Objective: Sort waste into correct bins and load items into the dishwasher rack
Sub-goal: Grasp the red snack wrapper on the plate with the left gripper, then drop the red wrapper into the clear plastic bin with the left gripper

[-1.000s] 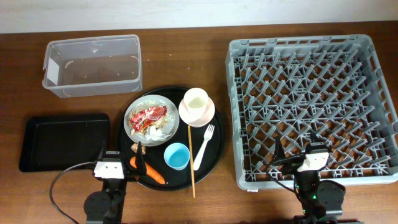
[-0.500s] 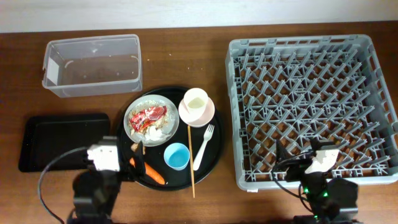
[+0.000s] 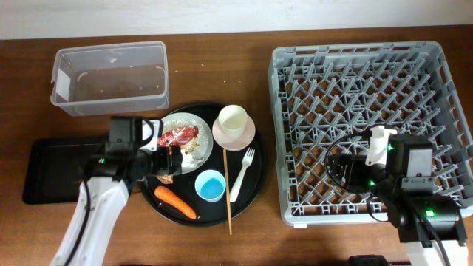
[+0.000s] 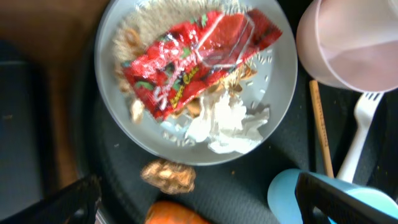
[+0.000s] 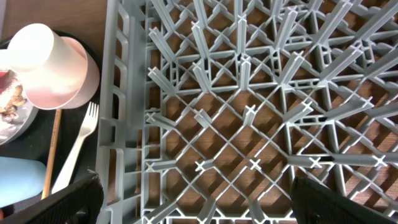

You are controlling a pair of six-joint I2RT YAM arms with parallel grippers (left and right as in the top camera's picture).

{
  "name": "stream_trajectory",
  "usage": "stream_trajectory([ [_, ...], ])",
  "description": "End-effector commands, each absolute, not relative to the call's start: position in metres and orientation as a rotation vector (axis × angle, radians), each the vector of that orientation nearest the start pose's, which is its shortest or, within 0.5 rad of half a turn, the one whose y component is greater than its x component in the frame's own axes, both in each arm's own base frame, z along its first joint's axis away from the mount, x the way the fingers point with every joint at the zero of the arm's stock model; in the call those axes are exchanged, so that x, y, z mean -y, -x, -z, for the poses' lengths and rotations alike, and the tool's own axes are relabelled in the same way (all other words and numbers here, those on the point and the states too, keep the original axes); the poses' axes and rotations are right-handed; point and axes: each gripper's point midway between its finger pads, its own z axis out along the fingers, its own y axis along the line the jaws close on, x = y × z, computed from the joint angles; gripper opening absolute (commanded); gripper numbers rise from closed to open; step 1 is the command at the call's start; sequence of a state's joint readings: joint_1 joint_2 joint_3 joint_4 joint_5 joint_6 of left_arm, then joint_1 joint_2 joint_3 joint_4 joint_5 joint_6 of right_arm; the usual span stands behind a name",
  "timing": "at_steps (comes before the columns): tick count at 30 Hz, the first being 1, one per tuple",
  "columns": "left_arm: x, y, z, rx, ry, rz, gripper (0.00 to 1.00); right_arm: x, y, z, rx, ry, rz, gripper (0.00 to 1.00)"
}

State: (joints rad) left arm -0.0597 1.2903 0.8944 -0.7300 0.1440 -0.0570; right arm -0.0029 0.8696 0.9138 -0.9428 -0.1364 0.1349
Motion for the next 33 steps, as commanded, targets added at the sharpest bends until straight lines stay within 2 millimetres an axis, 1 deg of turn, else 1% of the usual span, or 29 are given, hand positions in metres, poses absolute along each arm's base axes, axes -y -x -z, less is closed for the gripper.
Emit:
stream_trajectory([
  [1,0.045,-0.32,-0.085,-2.723,0.058,0.413,0.99,-0.02,-0.245,-0.199,-2.469,-0.123,-0.206,0.99],
  [2,0.043,-0.325,-0.081,-2.718,0.079,0.439,0.99,-0.02,-0.245,-0.198,-2.471,-0.124,-0.205,0.99],
  [4,0.027,-0.342,-0.064,-2.703,0.144,0.444,0.97,-0.02,-0.244,-0.198,-2.475,-0.125,-0.203,0.99],
  [6,0.027,-0.351,-0.061,-2.68,0.137,0.449,0.92,-0.02,-0.244,-0.197,-2.478,-0.125,-0.203,0.99],
  [7,0.032,-0.355,-0.062,-2.663,0.124,0.484,0.8,-0.02,-0.244,-0.197,-2.479,-0.125,-0.203,0.99],
  [8,0.034,-0.357,-0.06,-2.657,0.119,0.502,0.72,-0.02,-0.243,-0.197,-2.48,-0.125,-0.203,0.99],
  [9,0.034,-0.357,-0.056,-2.667,0.123,0.505,0.72,-0.02,-0.243,-0.196,-2.482,-0.126,-0.203,0.99],
  [11,0.034,-0.355,-0.046,-2.697,0.166,0.52,0.66,-0.02,-0.242,-0.196,-2.488,-0.126,-0.203,0.99],
  [13,0.034,-0.355,-0.039,-2.715,0.173,0.52,0.65,-0.02,-0.241,-0.195,-2.489,-0.127,-0.202,0.99],
  [15,0.034,-0.358,-0.037,-2.706,0.17,0.519,0.54,-0.02,-0.241,-0.195,-2.489,-0.127,-0.202,0.99],
  [17,0.036,-0.364,-0.042,-2.673,0.153,0.541,0.32,-0.02,-0.241,-0.195,-2.49,-0.127,-0.202,0.99],
  [19,0.037,-0.367,-0.045,-2.658,0.148,0.547,0.25,-0.02,-0.241,-0.195,-2.49,-0.127,-0.202,0.99],
  [20,0.037,-0.369,-0.047,-2.651,0.145,0.546,0.18,-0.02,-0.241,-0.195,-2.489,-0.127,-0.202,0.99],
  [21,0.036,-0.372,-0.056,-2.627,0.137,0.541,0.06,-0.02,-0.241,-0.195,-2.489,-0.127,-0.202,0.99],
  [22,0.036,-0.374,-0.063,-2.608,0.13,0.537,0.01,-0.02,-0.241,-0.195,-2.489,-0.127,-0.202,0.99],
  [25,0.036,-0.378,-0.11,-2.483,0.088,0.516,0.01,-0.019,-0.242,-0.195,-2.489,-0.127,-0.202,0.99],
  [26,0.037,-0.376,-0.129,-2.436,0.07,0.516,0.01,-0.019,-0.242,-0.195,-2.489,-0.127,-0.202,0.99],
  [27,0.039,-0.375,-0.138,-2.41,0.059,0.522,0.01,-0.019,-0.241,-0.195,-2.489,-0.127,-0.202,0.99],
  [28,0.039,-0.378,-0.161,-2.337,0.035,0.508,0.01,-0.02,-0.242,-0.195,-2.489,-0.127,-0.202,0.99],
  [29,0.038,-0.385,-0.188,-2.238,0.005,0.488,0.01,-0.019,-0.242,-0.195,-2.489,-0.127,-0.202,0.99],
  [30,0.033,-0.394,-0.21,-2.142,-0.009,0.44,0.01,-0.02,-0.241,-0.195,-2.489,-0.127,-0.202,0.99],
  [31,0.024,-0.401,-0.22,-2.098,0.01,0.377,0.01,-0.02,-0.241,-0.195,-2.489,-0.127,-0.202,0.99],
  [32,0.008,-0.411,-0.227,-2.056,0.057,0.275,0.01,-0.02,-0.241,-0.195,-2.489,-0.127,-0.202,0.99],
  [33,-0.009,-0.42,-0.229,-2.024,0.109,0.178,0.01,-0.02,-0.241,-0.195,-2.489,-0.127,-0.202,0.99],
])
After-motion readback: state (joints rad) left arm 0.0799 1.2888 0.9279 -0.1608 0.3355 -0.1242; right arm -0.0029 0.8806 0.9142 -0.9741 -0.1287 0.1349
